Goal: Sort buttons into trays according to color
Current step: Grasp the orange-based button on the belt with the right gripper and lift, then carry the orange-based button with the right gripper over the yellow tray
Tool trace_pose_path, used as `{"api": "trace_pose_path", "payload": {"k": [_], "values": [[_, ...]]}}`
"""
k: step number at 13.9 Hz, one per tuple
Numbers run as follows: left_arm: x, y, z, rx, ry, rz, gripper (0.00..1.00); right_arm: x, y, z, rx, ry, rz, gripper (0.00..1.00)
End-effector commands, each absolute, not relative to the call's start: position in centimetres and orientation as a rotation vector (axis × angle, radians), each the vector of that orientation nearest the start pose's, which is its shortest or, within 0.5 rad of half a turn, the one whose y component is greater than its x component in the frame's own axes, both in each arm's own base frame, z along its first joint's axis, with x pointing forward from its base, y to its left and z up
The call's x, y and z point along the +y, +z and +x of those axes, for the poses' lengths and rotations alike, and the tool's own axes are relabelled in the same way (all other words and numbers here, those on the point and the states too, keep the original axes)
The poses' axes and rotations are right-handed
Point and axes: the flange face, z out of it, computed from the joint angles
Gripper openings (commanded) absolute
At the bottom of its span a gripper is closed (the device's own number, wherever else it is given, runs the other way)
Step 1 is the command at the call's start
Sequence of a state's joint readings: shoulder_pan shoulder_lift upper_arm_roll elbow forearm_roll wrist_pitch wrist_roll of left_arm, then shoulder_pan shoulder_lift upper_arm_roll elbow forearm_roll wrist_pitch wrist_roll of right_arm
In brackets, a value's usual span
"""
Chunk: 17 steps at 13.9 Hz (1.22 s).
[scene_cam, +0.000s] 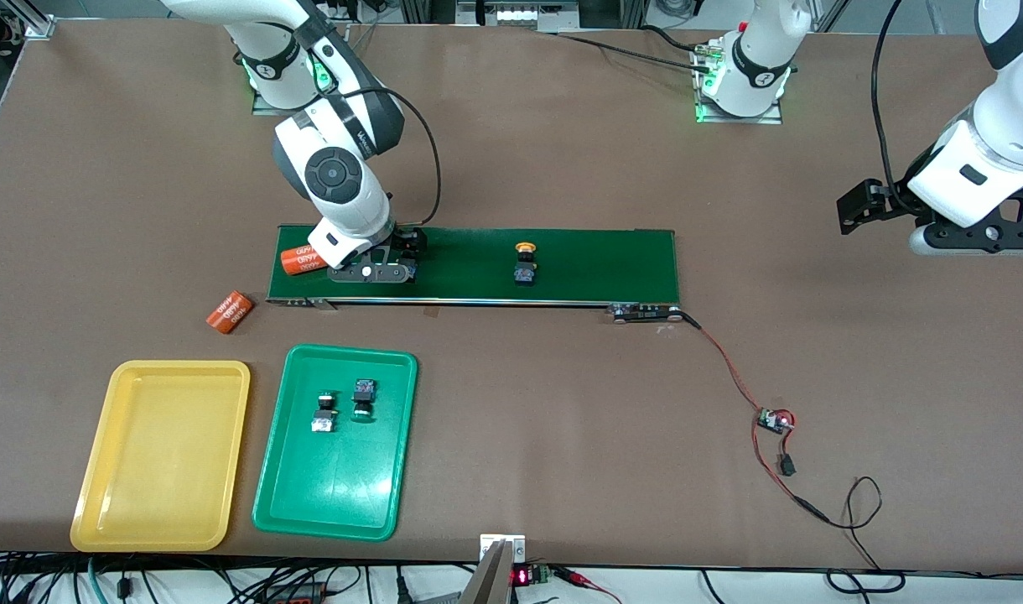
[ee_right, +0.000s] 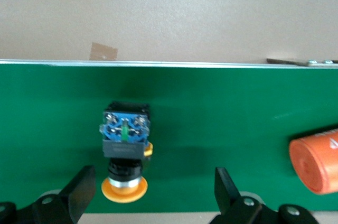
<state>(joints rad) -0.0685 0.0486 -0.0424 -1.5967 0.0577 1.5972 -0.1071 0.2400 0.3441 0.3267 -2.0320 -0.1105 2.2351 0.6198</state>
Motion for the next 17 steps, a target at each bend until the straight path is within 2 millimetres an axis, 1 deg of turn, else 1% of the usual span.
{"api": "trace_pose_path", "payload": {"k": [1,3,4,5,7,9,10,11,12,14,16,17], "values": [[-5.4,59.1,56.0,0.003,0.061,-3.067,1.0,30.7,25.7,50.0,-0.02,0.139,-3.166,1.0],[-5.4,59.2,56.0,0.003,0.058,-3.067,1.0,30.6,24.9,50.4,-0.015,0.116,-3.15,1.0],[-5.5,59.2,56.0,0.005,0.056,-3.066,1.0,30.3,24.8,50.6,-0.031,0.108,-3.152,0.99],[-5.5,59.2,56.0,0.005,0.056,-3.066,1.0,29.6,24.7,51.0,-0.038,0.111,-3.153,0.92],[-5.4,59.2,56.1,0.003,0.056,-3.068,1.0,29.2,24.6,51.2,-0.096,0.122,-3.153,0.71],[-5.5,59.2,56.0,0.005,0.06,-3.066,1.0,28.7,24.6,51.4,-0.096,0.126,-3.154,0.31],[-5.5,59.2,56.0,0.005,0.061,-3.067,1.0,28.5,24.7,51.6,-0.087,0.125,-3.153,0.2],[-5.5,59.2,56.0,0.005,0.061,-3.067,1.0,28.4,25.1,51.9,-0.091,0.114,-3.151,0.1],[-5.5,59.2,56.0,0.005,0.063,-3.067,1.0,28.1,25.6,52.2,-0.077,0.102,-3.151,0.09],[-5.6,59.1,56.0,0.007,0.065,-3.067,1.0,27.2,27.9,53.6,-0.044,0.094,-3.157,0.08],[-5.7,59.2,56.0,0.01,0.063,-3.067,1.0,26.6,31.4,56.0,-0.031,0.081,-3.164,0.08],[-5.8,59.1,56.0,0.012,0.065,-3.067,1.0,25.2,33.4,57.6,-0.049,0.052,-3.159,0.08]]}}
